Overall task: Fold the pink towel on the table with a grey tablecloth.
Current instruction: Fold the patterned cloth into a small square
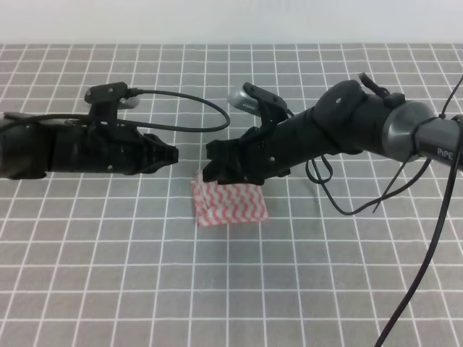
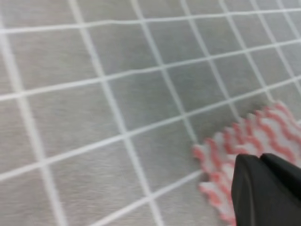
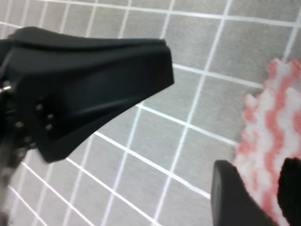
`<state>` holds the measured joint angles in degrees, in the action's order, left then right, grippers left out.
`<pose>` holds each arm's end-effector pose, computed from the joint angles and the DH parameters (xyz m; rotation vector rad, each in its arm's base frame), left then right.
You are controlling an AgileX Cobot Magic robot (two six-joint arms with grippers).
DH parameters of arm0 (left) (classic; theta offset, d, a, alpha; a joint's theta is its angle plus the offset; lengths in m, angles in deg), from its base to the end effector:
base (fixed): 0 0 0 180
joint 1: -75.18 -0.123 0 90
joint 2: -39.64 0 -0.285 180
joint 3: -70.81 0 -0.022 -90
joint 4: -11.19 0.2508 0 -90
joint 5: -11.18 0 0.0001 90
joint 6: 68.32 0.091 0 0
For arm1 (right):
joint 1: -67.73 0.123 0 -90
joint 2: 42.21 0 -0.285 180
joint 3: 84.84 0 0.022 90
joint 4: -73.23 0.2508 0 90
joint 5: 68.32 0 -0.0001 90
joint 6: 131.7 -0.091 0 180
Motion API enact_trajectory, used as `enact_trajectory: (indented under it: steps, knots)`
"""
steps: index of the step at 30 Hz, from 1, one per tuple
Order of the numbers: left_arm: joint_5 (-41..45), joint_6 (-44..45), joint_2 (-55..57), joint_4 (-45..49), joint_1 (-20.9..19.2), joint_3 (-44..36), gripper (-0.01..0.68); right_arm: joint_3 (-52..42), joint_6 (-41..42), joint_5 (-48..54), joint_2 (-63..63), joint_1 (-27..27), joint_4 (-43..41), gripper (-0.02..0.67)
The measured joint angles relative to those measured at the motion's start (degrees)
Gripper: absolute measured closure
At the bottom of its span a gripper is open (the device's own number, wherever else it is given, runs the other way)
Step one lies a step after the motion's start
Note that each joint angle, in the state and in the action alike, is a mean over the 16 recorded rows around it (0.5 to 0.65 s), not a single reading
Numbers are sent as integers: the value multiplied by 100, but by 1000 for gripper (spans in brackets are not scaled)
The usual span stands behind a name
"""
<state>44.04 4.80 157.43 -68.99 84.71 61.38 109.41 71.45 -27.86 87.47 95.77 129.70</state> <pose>0.3880 -0.1146 0.1880 0.3712 2.2813 -0.7857 0.3885 0.2627 0.1953 -0.3202 2.5643 1.0893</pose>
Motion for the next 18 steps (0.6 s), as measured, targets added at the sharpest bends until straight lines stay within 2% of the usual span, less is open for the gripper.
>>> enact_trajectory:
  steps: [4,9,18]
  knots:
    - [172,-33,-3,-1,35,-1,676,0,-2,105,-1,-65,-195,467]
    - [368,-78,-8,15,199,-2,676,0,-25,373,-9,-203,-496,529]
    - [245,-134,45,80,782,0,676,0,-307,859,-22,-400,-1227,636]
